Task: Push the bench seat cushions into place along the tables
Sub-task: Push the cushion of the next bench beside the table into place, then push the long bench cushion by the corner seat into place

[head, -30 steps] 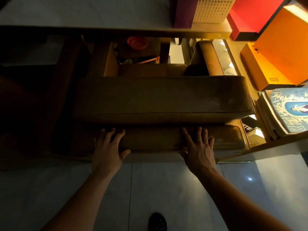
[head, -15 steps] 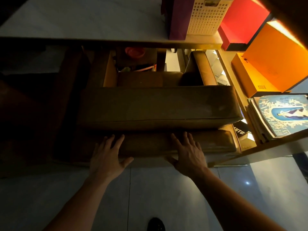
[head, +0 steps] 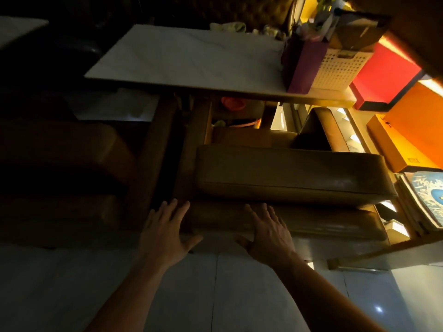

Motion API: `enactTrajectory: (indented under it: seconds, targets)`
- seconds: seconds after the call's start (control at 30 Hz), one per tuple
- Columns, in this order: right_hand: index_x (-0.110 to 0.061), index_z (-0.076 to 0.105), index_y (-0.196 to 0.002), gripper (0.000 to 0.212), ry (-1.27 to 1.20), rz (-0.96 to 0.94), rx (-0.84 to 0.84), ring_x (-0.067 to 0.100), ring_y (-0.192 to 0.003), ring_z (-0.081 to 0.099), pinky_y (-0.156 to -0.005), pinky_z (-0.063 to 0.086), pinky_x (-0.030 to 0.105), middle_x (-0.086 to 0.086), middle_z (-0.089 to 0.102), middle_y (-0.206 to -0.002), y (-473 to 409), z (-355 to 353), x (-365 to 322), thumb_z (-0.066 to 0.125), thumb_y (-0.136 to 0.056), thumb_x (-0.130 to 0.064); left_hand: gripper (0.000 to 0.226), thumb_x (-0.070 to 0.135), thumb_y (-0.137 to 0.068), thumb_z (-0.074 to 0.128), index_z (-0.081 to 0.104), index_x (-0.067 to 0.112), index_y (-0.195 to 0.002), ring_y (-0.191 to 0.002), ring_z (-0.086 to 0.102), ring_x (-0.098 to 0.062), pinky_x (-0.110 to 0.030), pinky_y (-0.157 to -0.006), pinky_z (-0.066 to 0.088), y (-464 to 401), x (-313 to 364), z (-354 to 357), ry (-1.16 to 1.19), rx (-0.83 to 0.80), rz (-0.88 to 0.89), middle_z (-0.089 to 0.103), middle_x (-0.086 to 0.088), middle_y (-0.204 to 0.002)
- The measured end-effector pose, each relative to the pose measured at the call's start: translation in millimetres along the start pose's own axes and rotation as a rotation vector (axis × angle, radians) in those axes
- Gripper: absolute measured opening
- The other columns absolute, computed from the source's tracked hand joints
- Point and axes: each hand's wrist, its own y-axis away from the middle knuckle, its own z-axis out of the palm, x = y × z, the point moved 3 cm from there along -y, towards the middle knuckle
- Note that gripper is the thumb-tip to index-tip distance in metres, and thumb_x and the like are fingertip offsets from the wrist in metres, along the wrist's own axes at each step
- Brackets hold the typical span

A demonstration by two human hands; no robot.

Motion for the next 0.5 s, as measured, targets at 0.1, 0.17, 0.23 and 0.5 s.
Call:
enactTrajectory:
  seconds: [0.1,0.17,0.23,0.5]
  targets:
    - [-0.038,-0.002,-0.156,0.096,0.009,-0.006,0.02,0.032,-0.153,0.002,-0.122,0.019,0.049,0.011,0.001,-0.166,3,9,-68,0.048,-0.084,-0.077,0.097,0.087,-0.075,0.039,0.01,0.04,-0.154,-0.15,0.003,-0.023,-0.046,-0.12,0.008,20,-59,-25,0.016,0.043,-0.008,0.009,0.002,-0.164]
    - [-0.038,-0.001,-0.156,0.096,0.001,-0.016,0.019,0.032,-0.153,0.003,-0.121,0.02,0.049,0.011,0.002,-0.166,6,17,-119,0.052,-0.084,-0.074,0.096,0.086,-0.075,0.04,0.012,0.038,-0.154,-0.15,0.005,-0.024,-0.048,-0.12,0.013,36,-99,-46,0.014,0.073,0.006,0.01,0.001,-0.164]
    - [-0.038,-0.001,-0.156,0.097,-0.023,-0.03,0.026,0.032,-0.153,0.003,-0.121,0.021,0.049,0.011,0.002,-0.166,9,21,-169,0.054,-0.084,-0.072,0.096,0.084,-0.076,0.044,0.013,0.037,-0.154,-0.15,0.004,-0.025,-0.048,-0.12,0.015,49,-140,-65,0.029,0.097,0.022,0.011,0.0,-0.164]
    - [-0.039,-0.001,-0.156,0.095,-0.038,-0.024,0.043,0.032,-0.152,0.003,-0.121,0.02,0.049,0.011,0.002,-0.166,8,41,-310,0.052,-0.085,-0.073,0.096,0.082,-0.077,0.046,0.007,0.039,-0.153,-0.15,0.001,-0.022,-0.047,-0.121,0.007,81,-275,-102,0.041,0.098,-0.009,0.006,0.002,-0.164]
